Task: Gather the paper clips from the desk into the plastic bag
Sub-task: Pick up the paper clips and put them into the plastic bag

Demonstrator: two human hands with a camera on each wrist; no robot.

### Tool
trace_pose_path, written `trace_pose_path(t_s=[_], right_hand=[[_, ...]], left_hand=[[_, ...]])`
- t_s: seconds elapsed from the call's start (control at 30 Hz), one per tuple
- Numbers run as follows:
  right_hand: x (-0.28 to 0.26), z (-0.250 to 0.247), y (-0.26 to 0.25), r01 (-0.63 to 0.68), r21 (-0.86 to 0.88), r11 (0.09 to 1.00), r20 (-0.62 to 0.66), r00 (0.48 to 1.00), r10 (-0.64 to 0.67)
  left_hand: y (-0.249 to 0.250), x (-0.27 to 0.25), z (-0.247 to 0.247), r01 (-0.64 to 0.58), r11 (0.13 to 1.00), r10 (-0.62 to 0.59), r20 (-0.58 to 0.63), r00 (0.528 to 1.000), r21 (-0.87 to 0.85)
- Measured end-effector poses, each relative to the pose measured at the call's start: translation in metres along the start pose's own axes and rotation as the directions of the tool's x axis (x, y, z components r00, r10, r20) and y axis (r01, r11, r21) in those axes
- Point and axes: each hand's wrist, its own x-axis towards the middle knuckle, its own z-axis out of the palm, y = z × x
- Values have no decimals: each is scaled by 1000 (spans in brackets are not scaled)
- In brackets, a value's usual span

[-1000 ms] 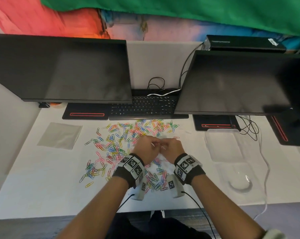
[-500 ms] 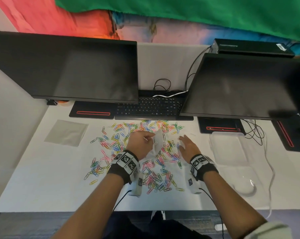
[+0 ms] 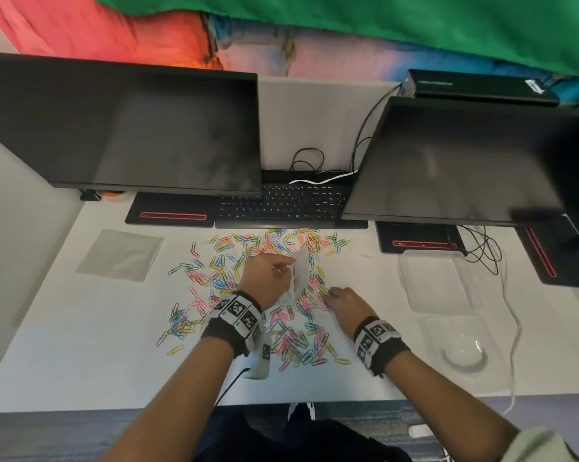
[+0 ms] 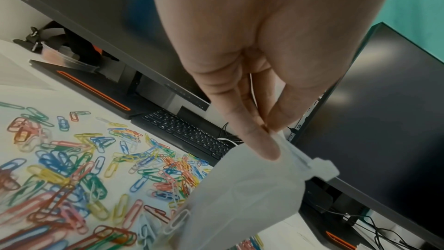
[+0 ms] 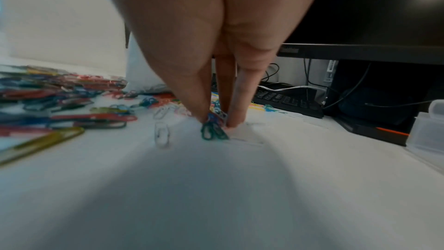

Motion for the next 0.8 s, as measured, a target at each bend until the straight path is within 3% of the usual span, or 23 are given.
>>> trace_pose_path(t_s=[0.17, 0.23, 0.3, 0.37, 0.43, 0.47, 0.5, 0.57, 0.73, 0.8], right_hand=[[8, -1, 2, 0, 24, 1000, -29, 1000, 1], [12, -6, 1, -99, 87, 991, -40, 994, 103], [16, -11, 5, -246, 302, 921, -96, 953, 286], [16, -16, 11, -346, 620, 705, -54, 877, 478], [13, -27, 14, -351, 890, 292, 124, 802, 585], [11, -36, 12, -318, 943, 99, 202, 783, 588], [8, -46, 10, -265, 963, -44, 241, 785, 571], [4, -67, 5, -149, 969, -198, 233, 821, 521], [-6, -99, -11, -44, 979, -199, 116, 923, 366], [-5, -101, -21, -48, 989, -140, 92, 942, 322]], left_hand=[[0, 0, 8, -8, 1000, 8, 12, 1000, -15], [0, 1, 10, 1, 1000, 0, 20, 1000, -27], [0, 1, 12, 4, 1000, -4, 29, 1000, -25], [1, 1, 13, 7, 1000, -6, 34, 999, -21], [1, 1, 13, 1, 1000, -1, 35, 999, -14], [1, 1, 13, -1, 1000, 2, 35, 999, -10], [1, 1, 13, 0, 1000, 1, 36, 999, -7], [0, 3, 13, 7, 1000, -7, 37, 999, -5], [3, 1, 16, 11, 1000, -11, 41, 999, -1], [5, 0, 18, 2, 1000, -3, 48, 999, 2]])
